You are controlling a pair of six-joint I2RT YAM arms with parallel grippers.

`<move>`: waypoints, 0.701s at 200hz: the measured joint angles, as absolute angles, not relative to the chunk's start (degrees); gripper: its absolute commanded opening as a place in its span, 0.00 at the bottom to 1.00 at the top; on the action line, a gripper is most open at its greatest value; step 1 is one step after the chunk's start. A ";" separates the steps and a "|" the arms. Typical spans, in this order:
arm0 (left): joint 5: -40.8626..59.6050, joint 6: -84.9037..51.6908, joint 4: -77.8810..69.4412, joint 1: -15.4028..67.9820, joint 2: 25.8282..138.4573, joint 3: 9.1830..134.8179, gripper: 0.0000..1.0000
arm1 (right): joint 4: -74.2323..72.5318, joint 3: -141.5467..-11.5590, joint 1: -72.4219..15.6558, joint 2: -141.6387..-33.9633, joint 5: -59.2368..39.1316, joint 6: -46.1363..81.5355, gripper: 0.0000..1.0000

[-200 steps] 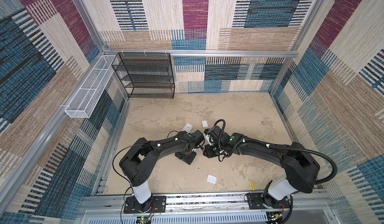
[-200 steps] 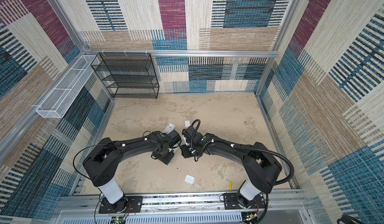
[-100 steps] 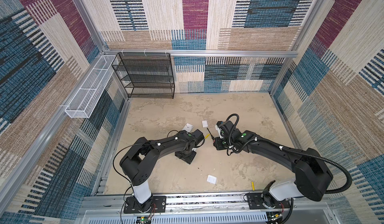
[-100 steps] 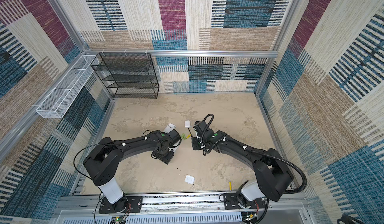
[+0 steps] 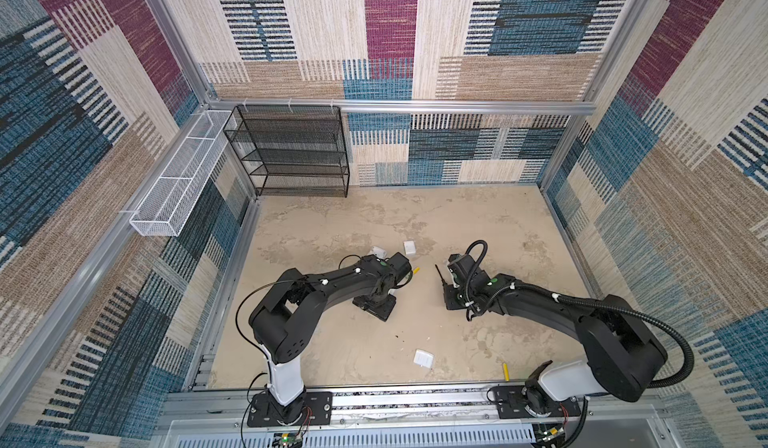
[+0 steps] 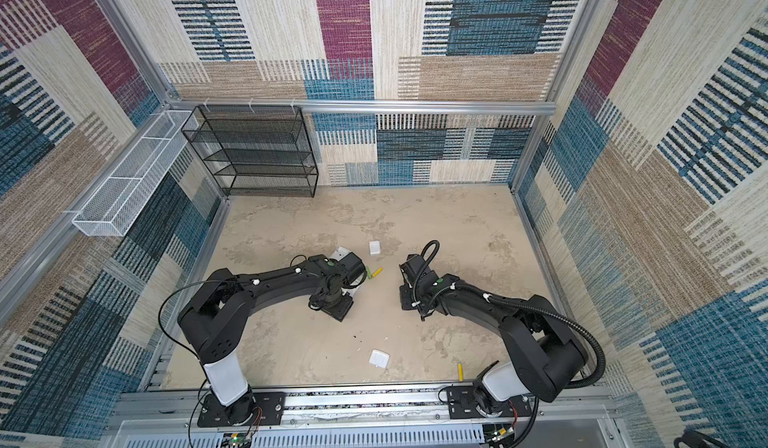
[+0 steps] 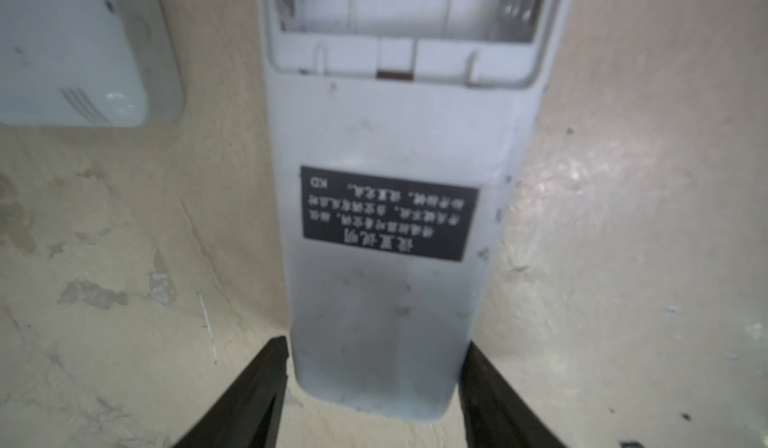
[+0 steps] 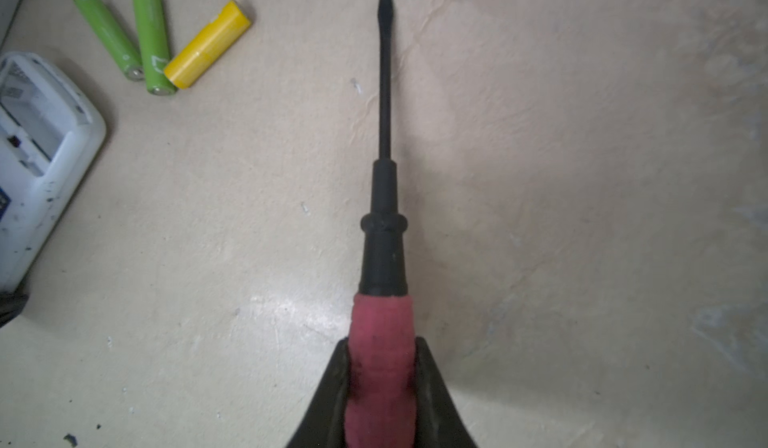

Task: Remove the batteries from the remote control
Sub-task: 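Draw the screwdriver back with the right gripper while the left releases the remote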

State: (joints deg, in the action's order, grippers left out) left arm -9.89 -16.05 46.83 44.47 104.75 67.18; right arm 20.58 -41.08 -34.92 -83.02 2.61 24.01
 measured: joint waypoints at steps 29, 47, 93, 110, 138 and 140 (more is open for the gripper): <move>-10.07 -16.08 46.72 44.47 104.51 66.96 0.78 | 18.92 -40.16 -34.92 -83.57 3.22 23.46 0.10; -9.61 -16.10 46.30 44.51 104.36 66.92 0.81 | 18.33 -39.99 -34.92 -84.03 3.49 23.05 0.16; -8.60 -16.14 46.04 44.53 102.30 66.94 0.87 | 17.43 -39.79 -34.92 -84.33 3.53 22.35 0.32; -8.60 -16.14 46.13 44.51 101.27 67.09 0.89 | 17.43 -39.86 -34.92 -84.79 3.51 21.80 0.34; -8.62 -16.14 46.37 44.51 100.01 67.92 0.90 | 17.23 -40.36 -34.92 -86.06 3.31 20.62 0.41; -8.64 -16.14 46.39 44.51 99.96 67.96 0.90 | 17.21 -40.45 -34.92 -86.13 3.25 20.58 0.42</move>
State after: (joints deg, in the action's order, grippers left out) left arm -8.64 -16.14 46.39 44.51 99.96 67.96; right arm 17.21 -40.45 -34.92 -86.13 3.25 20.58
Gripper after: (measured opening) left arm 0.897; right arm 0.393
